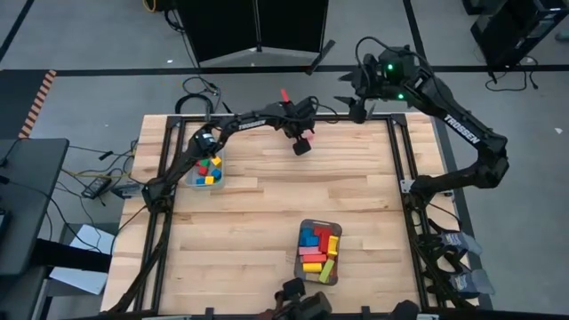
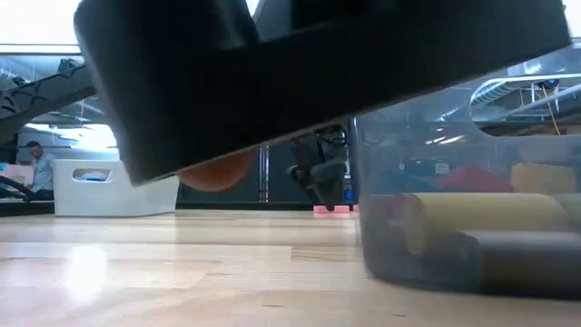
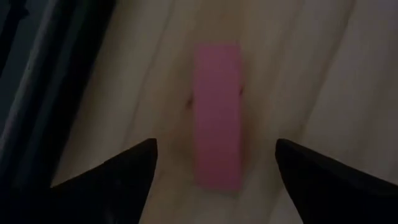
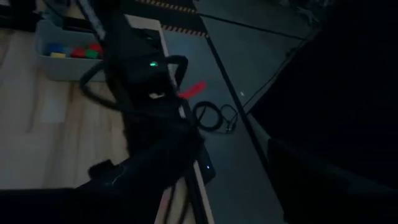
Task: Sort blocks by size
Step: Put the pink rectangular block into the black bin
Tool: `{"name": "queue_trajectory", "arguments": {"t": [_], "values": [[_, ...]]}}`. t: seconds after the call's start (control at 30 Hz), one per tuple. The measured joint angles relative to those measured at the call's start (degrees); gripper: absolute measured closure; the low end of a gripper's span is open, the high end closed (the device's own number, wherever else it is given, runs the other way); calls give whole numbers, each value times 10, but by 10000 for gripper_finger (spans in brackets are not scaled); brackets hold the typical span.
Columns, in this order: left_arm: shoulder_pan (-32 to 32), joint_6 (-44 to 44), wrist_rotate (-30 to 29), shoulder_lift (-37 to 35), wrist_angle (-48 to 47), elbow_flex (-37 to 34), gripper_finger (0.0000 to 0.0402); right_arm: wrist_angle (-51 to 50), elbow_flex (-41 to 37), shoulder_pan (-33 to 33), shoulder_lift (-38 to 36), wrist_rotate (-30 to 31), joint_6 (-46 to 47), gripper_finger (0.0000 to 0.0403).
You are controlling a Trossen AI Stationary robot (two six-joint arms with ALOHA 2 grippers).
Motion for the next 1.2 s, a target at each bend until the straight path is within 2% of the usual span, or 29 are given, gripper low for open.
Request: {"name": "queue_trajectory", "arguments": {"t": [0.13, 0.4, 0.53, 0.73, 0.87, 1.1, 1.2], "values": [[2, 0, 6, -2, 2, 5, 87, 1, 0, 17, 0, 0, 0, 128], [-2, 13, -24, -1, -11, 5, 171, 8, 0, 37, 0, 5, 0, 129], [-7, 16, -26, -1, -20, 4, 196, 8, 0, 40, 0, 5, 4, 129], [-9, 20, -22, -1, -24, 4, 191, 8, 0, 40, 0, 7, 4, 132], [0, 31, 15, -8, -29, 3, 186, 7, 0, 40, 0, 7, 4, 133], [14, 146, 133, -74, -93, 4, 186, 1, 0, 40, 0, 7, 4, 135], [13, 213, 136, -80, -153, 4, 186, -2, 0, 40, 0, 7, 0, 136]]}}
